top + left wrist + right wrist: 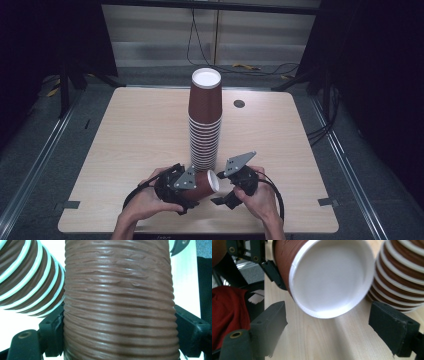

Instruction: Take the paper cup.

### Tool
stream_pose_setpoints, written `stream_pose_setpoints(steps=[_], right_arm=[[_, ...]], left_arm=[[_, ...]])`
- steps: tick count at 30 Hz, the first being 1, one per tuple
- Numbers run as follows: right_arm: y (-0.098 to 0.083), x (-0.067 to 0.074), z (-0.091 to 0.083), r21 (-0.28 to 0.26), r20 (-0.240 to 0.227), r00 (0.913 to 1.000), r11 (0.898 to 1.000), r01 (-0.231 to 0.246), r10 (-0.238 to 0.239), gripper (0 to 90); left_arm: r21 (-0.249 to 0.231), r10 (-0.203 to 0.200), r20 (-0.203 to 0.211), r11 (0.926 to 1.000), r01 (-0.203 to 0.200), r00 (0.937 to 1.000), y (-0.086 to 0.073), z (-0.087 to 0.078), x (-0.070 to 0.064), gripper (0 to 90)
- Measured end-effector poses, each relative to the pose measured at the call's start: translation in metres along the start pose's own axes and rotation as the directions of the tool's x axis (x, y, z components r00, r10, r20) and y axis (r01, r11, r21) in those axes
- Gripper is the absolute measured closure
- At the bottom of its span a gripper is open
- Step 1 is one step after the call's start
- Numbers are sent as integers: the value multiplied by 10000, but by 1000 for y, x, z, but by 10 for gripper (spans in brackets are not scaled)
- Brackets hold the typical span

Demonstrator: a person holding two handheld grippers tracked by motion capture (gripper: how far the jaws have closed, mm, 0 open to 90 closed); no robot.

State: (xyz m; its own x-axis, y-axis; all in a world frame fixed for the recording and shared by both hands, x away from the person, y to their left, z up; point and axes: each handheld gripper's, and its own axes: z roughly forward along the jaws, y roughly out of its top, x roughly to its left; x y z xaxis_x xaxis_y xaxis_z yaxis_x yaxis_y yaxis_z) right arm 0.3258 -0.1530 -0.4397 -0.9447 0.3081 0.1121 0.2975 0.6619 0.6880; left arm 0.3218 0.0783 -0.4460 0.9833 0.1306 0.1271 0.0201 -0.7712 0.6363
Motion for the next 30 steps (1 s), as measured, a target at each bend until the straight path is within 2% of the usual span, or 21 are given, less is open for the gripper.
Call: stream_pose_setpoints(steps=[4,5,12,16,17,20,21,23,28,29,30], right_arm=[[1,-1,2,104,101,9998,9998,152,-153,148],[1,-1,2,95,118,9998,9998,169,-170,148],[1,-3,5,147,-156,9992,9992,376,-374,157],[3,-4,7,61,-352,9987,9993,379,-377,157],[4,-4,8,21,-422,9983,9992,398,-397,156],[5,-4,9,15,-386,9987,9994,332,-331,139],[7,-5,10,60,-630,9974,9994,353,-349,141],[9,-4,12,111,-660,9971,9992,376,-368,141],[12,-4,15,265,-889,9951,9986,455,-430,146],[13,-4,17,236,-996,9943,9989,416,-390,145],[13,-4,17,236,-996,9943,9989,416,-390,145]], left_arm=[[232,88,-97,9997,-86,9999,1,1,0,146],[412,91,-95,9991,-87,9999,1,2,0,146],[564,237,1,9981,-236,9997,6,6,-2,146],[738,412,158,9964,-423,9990,8,8,-2,146],[896,581,161,9942,-593,9982,9,9,-2,146],[759,417,186,9962,-430,9990,8,12,-4,146],[731,496,229,9960,-512,9985,9,12,-4,146],[843,662,272,9941,-683,9974,10,12,-5,146],[676,624,221,9957,-638,9978,11,14,-7,145],[810,951,227,9920,-966,9952,12,13,-6,145],[810,951,227,9920,-966,9952,12,13,-6,145]])
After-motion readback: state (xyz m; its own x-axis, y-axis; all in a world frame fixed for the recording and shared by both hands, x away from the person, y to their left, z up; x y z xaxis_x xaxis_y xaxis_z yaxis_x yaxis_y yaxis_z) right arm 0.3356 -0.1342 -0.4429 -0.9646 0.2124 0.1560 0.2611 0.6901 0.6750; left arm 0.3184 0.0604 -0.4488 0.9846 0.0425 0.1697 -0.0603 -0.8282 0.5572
